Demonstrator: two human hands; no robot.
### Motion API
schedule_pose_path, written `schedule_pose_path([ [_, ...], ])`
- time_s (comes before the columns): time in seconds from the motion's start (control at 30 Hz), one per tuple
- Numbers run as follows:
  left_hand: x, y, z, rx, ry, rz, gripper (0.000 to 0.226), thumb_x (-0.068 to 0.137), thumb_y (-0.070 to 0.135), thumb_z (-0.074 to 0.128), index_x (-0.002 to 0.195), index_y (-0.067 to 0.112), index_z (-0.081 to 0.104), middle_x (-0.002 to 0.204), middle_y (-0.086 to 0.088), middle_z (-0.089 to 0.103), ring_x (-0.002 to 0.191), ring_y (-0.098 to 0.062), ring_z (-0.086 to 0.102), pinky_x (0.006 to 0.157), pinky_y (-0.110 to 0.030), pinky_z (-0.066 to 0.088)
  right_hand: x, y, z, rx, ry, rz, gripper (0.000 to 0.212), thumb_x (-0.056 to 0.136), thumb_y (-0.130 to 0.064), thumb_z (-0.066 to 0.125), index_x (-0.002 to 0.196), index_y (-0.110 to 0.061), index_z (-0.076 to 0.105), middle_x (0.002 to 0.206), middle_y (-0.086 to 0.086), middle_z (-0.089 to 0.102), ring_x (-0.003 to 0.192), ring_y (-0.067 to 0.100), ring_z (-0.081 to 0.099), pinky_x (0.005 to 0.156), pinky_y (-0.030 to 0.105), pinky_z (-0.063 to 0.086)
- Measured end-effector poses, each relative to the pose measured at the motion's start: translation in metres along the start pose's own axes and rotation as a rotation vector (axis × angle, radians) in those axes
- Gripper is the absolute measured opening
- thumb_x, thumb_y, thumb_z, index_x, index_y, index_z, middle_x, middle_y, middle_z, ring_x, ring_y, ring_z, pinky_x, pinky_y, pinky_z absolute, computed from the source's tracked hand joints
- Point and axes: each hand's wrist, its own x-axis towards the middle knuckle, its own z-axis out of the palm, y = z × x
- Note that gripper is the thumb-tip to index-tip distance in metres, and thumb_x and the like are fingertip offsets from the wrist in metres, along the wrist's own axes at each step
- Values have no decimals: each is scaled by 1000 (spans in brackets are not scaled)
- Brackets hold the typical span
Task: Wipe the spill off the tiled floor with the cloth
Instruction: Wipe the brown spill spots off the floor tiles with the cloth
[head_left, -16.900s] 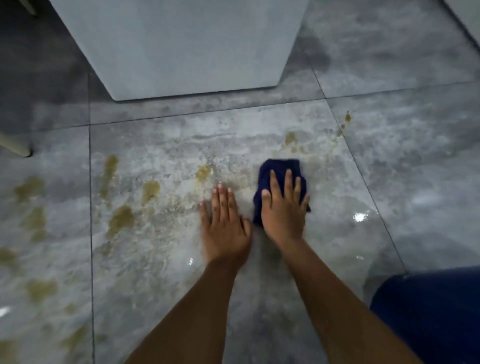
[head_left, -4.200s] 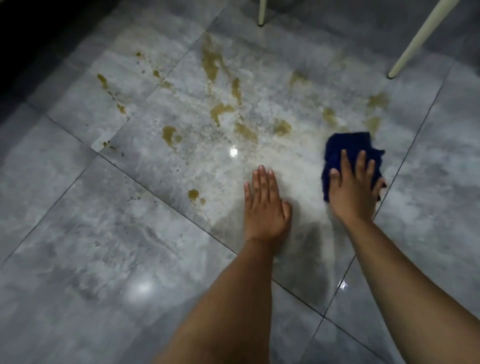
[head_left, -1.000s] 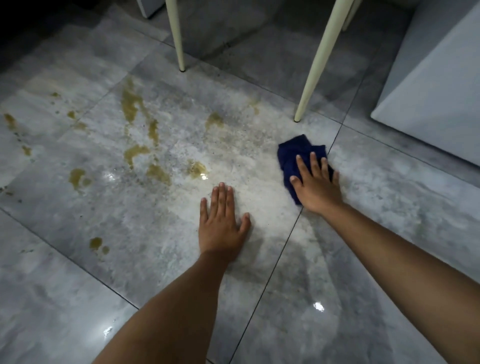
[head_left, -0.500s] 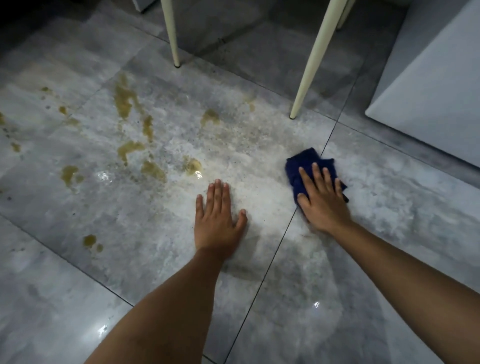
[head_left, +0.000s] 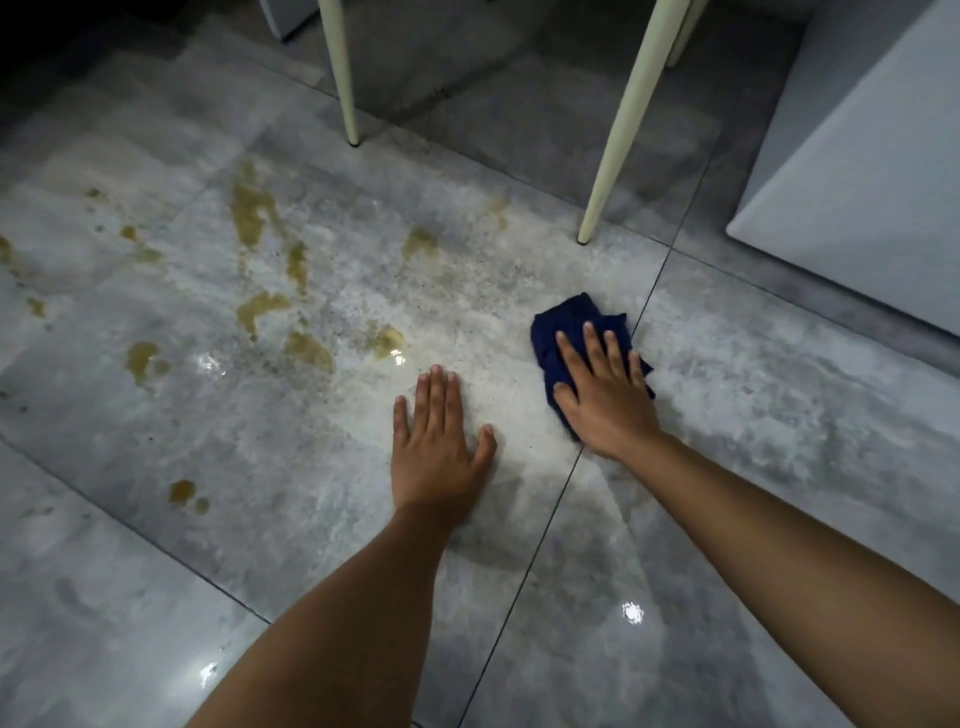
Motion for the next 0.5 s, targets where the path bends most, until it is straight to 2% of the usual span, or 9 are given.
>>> schedule_pose_path([
  [0.07,-5,-1,-2,16,-17,11,75,93,53,16,151,15,-12,160,-3,-17,143,-11,-25,118,-40,-11,-11,17,4,-4,33,36,60,100,-46,24,152,-35,-3,161,-1,-12,147,22,-12,118,48,-5],
  [0.13,2,7,-4,-1,5,29,76,92,53,15,152,14,-11,159,-3,-17,143,-12,-24,118,-41,-11,-25,38,4,10,135,159,60,100,-45,24,153,-32,-2,162,1,-9,148,23,-10,119,49,-2],
  [0.23,19,23,-10,-14,29,75,77,91,54,13,152,13,-9,159,-3,-17,144,-13,-23,118,-40,-12,-35,38,4,45,224,319,63,100,-42,27,154,-25,1,161,8,-7,148,28,-9,118,50,-6],
  [0.37,13,18,-11,4,13,46,76,92,53,14,151,14,-13,158,-3,-20,143,-12,-25,118,-41,-11,-25,-11,10,-7,182,157,65,94,-47,16,154,-26,-2,161,8,-10,147,29,-12,116,48,-13],
  [0.5,20,7,-8,-19,40,10,76,91,53,13,152,14,-11,159,-4,-16,144,-13,-24,118,-41,-11,20,-19,-12,-35,88,-3,63,98,-49,19,152,-31,-8,160,3,-16,147,24,-16,118,48,-9],
])
